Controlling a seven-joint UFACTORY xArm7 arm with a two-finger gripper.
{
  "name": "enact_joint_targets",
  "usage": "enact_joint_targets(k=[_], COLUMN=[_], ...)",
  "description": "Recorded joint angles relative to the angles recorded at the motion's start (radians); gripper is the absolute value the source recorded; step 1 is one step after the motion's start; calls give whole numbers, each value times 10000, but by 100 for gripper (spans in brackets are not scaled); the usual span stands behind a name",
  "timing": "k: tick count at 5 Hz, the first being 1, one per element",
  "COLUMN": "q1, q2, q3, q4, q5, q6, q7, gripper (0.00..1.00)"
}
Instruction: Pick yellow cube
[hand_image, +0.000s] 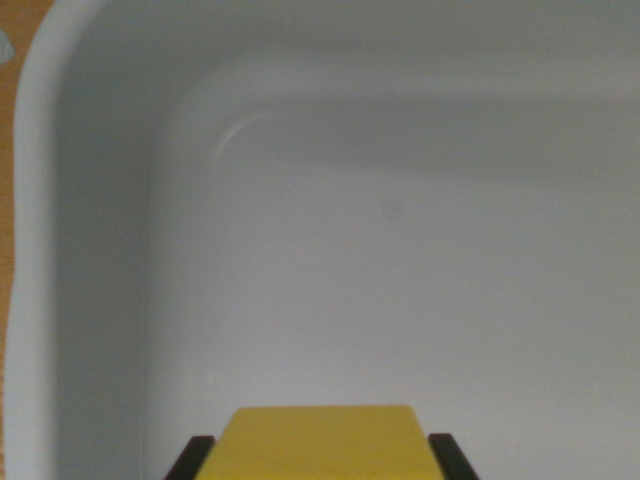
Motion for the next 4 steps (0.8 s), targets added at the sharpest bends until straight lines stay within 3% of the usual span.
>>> enact_joint_targets(k=[1,2,3,4], q1=[-12,-12,-23,-23], q2=[-150,-150,-290,-290], q3=[16,16,30,30], q4=[271,271,525,525], q5=[40,40,78,78], q6=[418,418,809,809], q7=[-23,-23,-44,-44], gripper=[100,100,100,100])
